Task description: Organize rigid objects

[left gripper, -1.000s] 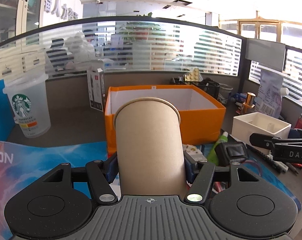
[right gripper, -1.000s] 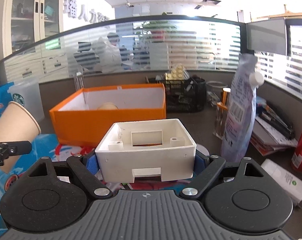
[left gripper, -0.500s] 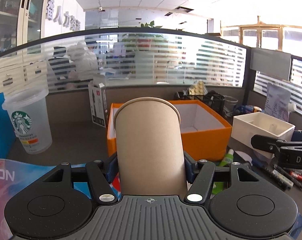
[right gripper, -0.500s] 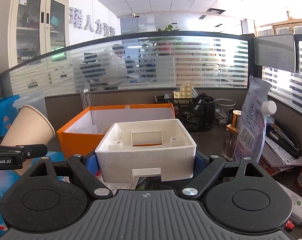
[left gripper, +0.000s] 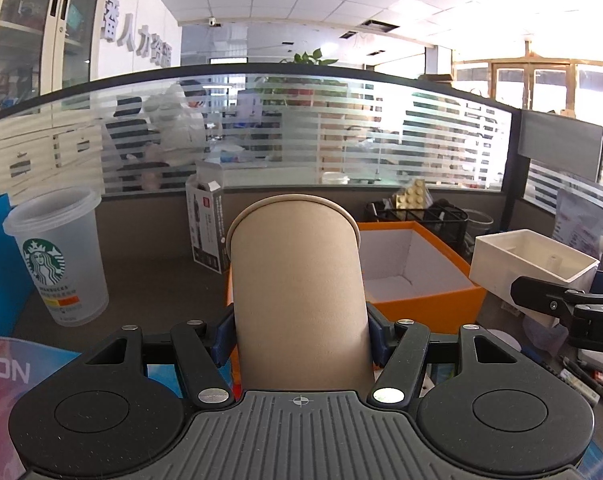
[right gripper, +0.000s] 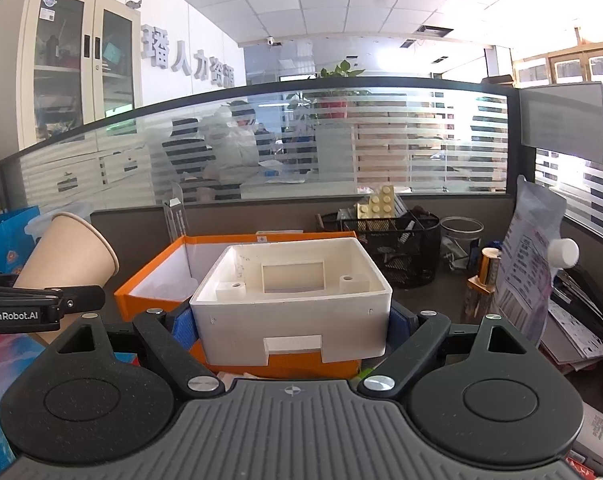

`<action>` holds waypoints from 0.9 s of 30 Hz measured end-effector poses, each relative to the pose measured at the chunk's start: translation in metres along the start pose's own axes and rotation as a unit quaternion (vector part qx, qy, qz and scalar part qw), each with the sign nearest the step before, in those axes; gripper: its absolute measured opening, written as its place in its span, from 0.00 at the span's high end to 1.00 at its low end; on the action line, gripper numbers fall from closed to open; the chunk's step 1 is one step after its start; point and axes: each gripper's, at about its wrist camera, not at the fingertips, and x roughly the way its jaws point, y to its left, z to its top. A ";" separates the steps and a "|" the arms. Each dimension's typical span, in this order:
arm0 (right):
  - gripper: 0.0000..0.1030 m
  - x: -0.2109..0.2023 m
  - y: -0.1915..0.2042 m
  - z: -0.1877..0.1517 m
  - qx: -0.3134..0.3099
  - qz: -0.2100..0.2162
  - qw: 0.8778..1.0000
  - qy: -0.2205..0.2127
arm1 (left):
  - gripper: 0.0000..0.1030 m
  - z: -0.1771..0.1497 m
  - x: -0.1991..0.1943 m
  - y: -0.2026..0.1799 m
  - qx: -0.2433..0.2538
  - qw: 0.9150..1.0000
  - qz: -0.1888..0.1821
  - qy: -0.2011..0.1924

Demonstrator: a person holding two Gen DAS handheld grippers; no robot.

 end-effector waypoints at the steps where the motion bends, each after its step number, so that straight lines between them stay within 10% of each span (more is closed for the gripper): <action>1: 0.18 0.002 0.000 0.001 -0.001 0.001 1.000 0.000 | 0.40 0.001 0.002 0.001 0.000 1.000 0.001 0.000; 27: 0.18 0.053 -0.004 0.016 0.007 0.007 1.000 0.006 | 0.40 0.031 0.060 0.008 -0.005 1.000 0.008 0.006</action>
